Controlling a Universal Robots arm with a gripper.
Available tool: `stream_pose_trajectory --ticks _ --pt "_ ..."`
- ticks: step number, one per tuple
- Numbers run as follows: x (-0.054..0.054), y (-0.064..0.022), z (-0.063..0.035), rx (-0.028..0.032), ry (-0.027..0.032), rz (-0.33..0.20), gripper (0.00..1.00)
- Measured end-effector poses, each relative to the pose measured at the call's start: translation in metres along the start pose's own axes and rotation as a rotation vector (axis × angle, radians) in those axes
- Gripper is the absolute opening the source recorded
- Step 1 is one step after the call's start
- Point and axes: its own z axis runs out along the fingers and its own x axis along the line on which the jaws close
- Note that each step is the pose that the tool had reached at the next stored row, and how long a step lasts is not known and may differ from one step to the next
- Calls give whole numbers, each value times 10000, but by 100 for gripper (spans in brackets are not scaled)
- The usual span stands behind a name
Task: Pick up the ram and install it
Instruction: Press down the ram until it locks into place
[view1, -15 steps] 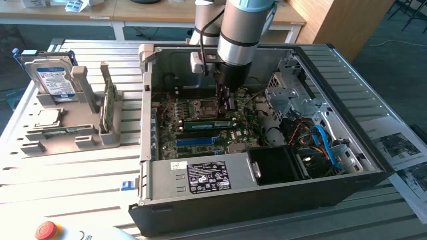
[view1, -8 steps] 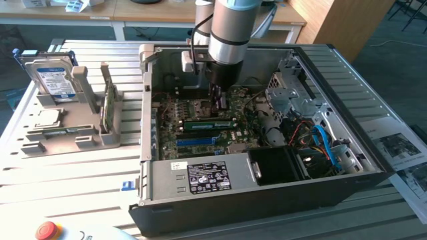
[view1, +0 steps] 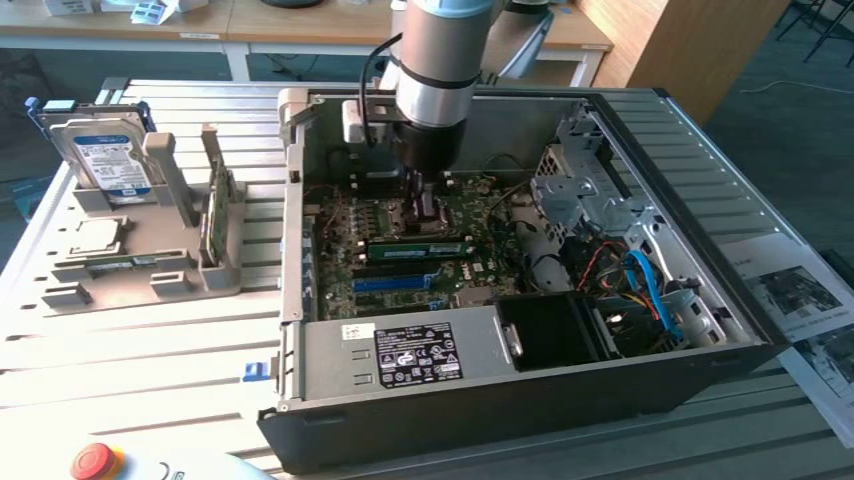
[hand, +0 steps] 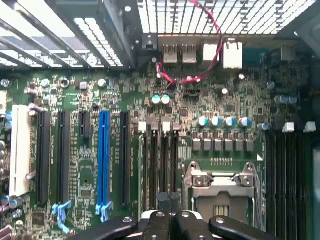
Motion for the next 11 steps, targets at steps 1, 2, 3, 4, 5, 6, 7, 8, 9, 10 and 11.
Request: stream_pose_trajectory --ticks 1,2,3,4,5,6,7,8,9,10,11 --pt "-1 9 0 -1 0 0 10" --pt "-1 11 0 -1 1 1 10" --pt "0 11 0 -1 1 0 10" --pt "0 11 -1 -1 2 0 10" --pt "0 11 0 -1 2 -1 10" --pt "0 11 0 -1 2 0 10" --pt "3 12 0 -1 2 1 10" --pt "8 12 0 -1 2 1 10" --pt "15 12 0 -1 2 1 10" --pt "24 12 0 0 2 0 10" --pt "34 12 0 -1 1 0 10"
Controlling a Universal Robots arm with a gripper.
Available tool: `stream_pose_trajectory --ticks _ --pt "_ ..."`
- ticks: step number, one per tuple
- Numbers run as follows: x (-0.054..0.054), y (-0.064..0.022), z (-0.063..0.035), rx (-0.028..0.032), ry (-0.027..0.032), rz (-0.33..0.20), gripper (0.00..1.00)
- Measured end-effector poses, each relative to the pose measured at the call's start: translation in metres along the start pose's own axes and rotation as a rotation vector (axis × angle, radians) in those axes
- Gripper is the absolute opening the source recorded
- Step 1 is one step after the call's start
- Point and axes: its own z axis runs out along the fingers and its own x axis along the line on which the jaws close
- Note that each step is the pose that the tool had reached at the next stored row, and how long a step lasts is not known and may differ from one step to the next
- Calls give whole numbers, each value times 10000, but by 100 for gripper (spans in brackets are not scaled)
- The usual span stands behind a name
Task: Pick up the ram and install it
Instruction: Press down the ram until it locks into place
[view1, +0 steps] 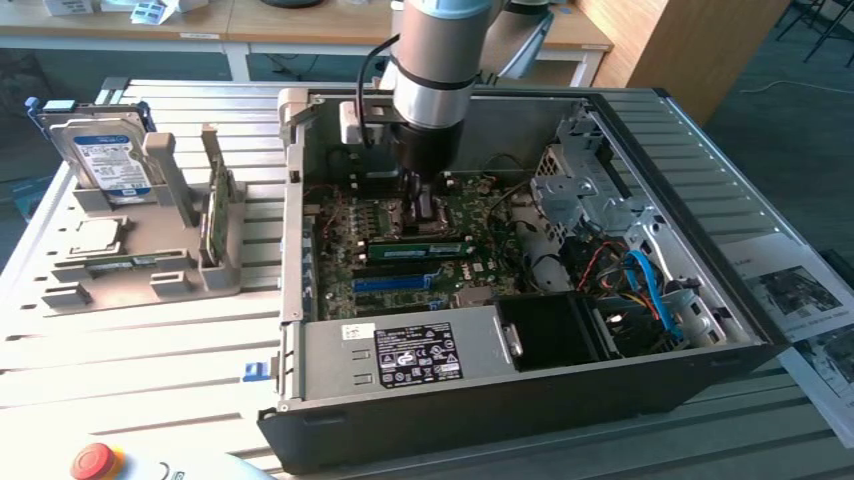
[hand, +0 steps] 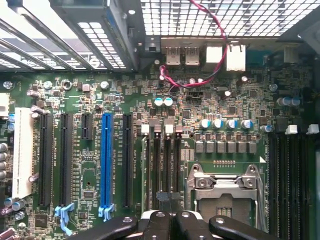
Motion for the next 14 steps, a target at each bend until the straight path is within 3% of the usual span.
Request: stream_pose_trajectory --ticks 14 --pt "106 9 2 -4 0 0 10"
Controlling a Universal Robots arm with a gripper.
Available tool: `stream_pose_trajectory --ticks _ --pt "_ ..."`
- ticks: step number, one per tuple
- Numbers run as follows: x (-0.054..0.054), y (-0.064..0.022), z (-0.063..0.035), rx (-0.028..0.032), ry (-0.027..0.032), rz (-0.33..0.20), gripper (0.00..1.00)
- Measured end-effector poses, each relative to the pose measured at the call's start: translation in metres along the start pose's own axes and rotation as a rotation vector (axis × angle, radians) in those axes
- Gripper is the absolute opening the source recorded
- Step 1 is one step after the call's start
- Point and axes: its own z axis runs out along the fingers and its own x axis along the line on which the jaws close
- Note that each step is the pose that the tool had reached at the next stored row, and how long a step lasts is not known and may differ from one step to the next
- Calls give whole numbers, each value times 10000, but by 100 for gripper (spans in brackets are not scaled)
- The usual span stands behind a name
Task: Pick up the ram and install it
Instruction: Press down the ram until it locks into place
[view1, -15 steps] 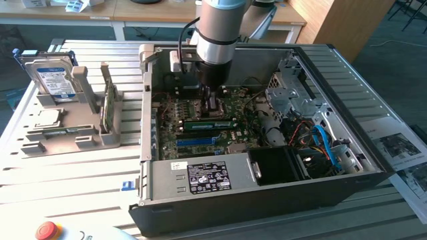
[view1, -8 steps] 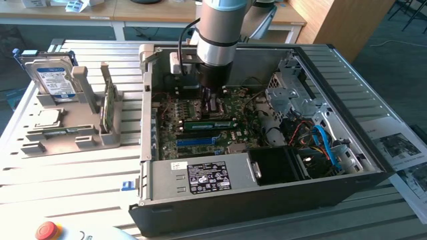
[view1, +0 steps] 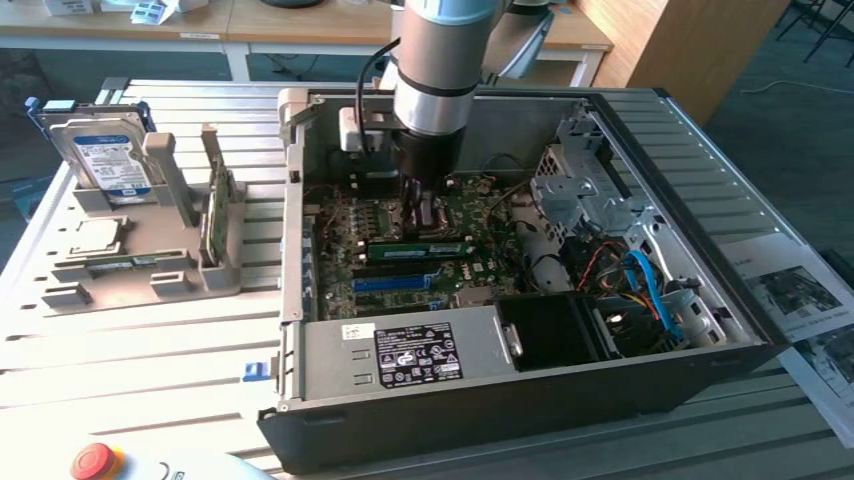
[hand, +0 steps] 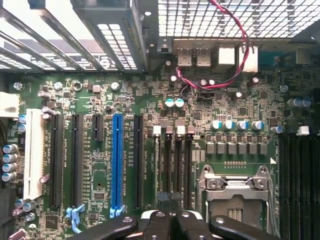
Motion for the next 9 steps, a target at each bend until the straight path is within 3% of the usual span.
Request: stream_pose_trajectory --ticks 9 --pt "35 4 1 -1 0 0 10"
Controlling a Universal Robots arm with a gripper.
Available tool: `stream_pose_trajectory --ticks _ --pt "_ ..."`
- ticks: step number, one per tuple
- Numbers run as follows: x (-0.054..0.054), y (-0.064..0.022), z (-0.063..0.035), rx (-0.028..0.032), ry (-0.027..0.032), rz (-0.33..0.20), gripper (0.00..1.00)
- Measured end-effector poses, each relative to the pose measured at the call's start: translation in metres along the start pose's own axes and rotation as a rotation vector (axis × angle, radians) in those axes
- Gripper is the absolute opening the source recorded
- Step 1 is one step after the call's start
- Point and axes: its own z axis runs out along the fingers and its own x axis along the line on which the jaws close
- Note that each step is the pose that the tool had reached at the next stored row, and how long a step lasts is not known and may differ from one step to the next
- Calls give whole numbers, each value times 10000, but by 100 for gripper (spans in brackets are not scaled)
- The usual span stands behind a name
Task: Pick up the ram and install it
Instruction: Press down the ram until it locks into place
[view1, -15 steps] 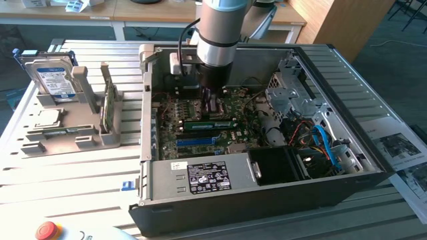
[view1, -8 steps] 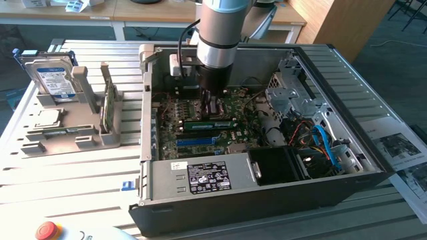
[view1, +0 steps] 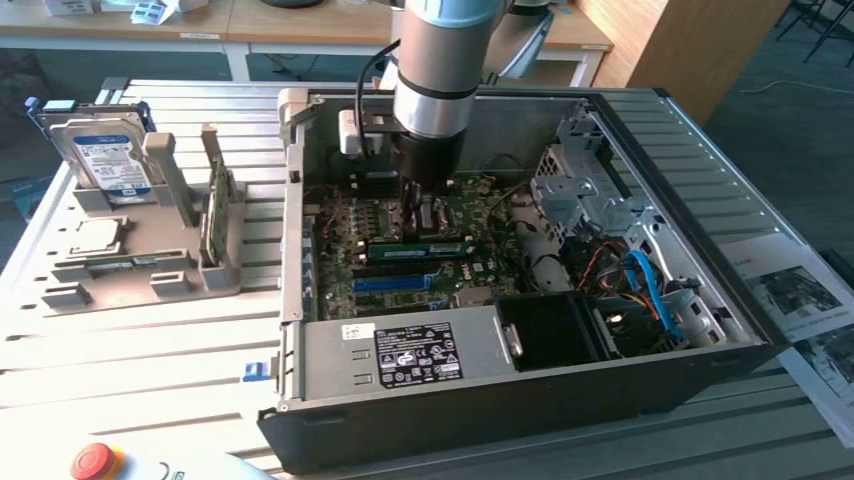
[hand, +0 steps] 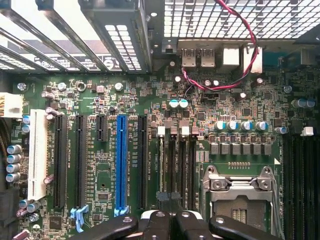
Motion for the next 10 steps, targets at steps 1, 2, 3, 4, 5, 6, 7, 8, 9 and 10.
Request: stream_pose_trajectory --ticks 1,2,3,4,5,6,7,8,9,10 --pt "0 0 0 0 1 0 10" --pt "1 7 0 0 1 -2 10" --pt "2 21 0 2 1 -1 10" --pt "2 36 1 5 2 0 10" --pt "1 47 2 7 0 -1 10" --pt "1 48 2 8 0 -1 10" --pt "1 48 2 8 0 -1 10" --pt "1 49 2 8 0 -1 10" --pt "1 49 1 7 1 -1 10" --pt "5 50 1 7 2 -1 10"
